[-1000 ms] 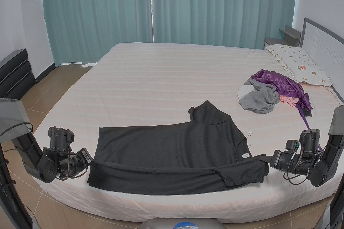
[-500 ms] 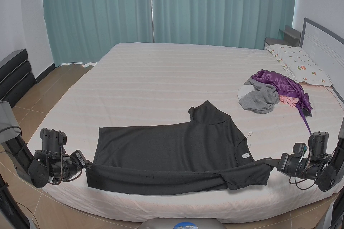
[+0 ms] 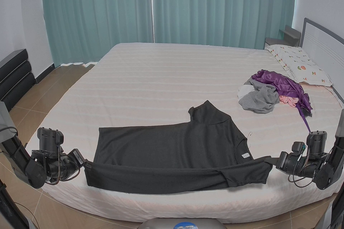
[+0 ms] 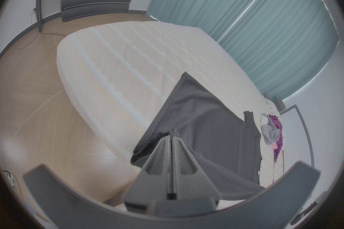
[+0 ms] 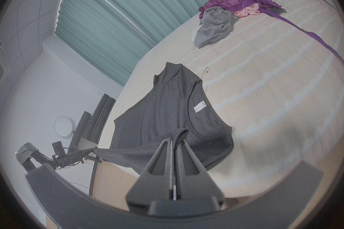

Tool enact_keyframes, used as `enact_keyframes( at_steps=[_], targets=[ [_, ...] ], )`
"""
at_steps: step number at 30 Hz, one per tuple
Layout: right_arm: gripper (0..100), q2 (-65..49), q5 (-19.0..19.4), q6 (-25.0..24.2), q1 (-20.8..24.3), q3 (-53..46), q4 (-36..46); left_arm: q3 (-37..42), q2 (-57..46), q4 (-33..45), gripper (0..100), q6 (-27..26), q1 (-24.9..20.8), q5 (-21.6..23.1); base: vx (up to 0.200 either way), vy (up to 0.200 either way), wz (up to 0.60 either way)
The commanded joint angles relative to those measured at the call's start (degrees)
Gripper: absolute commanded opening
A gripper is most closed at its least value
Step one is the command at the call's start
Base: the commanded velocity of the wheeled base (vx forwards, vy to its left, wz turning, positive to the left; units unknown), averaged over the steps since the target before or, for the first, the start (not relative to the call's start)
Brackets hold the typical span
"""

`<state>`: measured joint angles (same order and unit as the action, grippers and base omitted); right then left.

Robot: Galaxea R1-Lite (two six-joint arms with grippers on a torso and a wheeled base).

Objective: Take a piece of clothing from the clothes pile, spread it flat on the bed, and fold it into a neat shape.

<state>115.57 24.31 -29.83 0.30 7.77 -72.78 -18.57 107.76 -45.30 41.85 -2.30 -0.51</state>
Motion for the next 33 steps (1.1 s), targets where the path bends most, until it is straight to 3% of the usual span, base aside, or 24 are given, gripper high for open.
enact_keyframes(
  at_steps=[1, 21, 33],
  targets=[
    [0, 4.67, -0.23, -0.14, 0.22, 3.13, -1.14, -2.88, 2.98, -0.05, 0, 0.25, 0.19, 0.16, 0.000, 0.000, 0.00],
    [0, 17.32, -2.95, -0.05, 0.93, 16.58, -0.26, -14.22, 17.74, -0.14, 0, 0.34, 0.19, -0.02, 0.000, 0.000, 0.00],
    [0, 11.79, -2.34, -0.58, 0.93, 11.22, -2.46, -11.84, 9.83, -1.11, 0, -0.37, 1.25, -0.54, 0.000, 0.000, 0.00]
  ],
)
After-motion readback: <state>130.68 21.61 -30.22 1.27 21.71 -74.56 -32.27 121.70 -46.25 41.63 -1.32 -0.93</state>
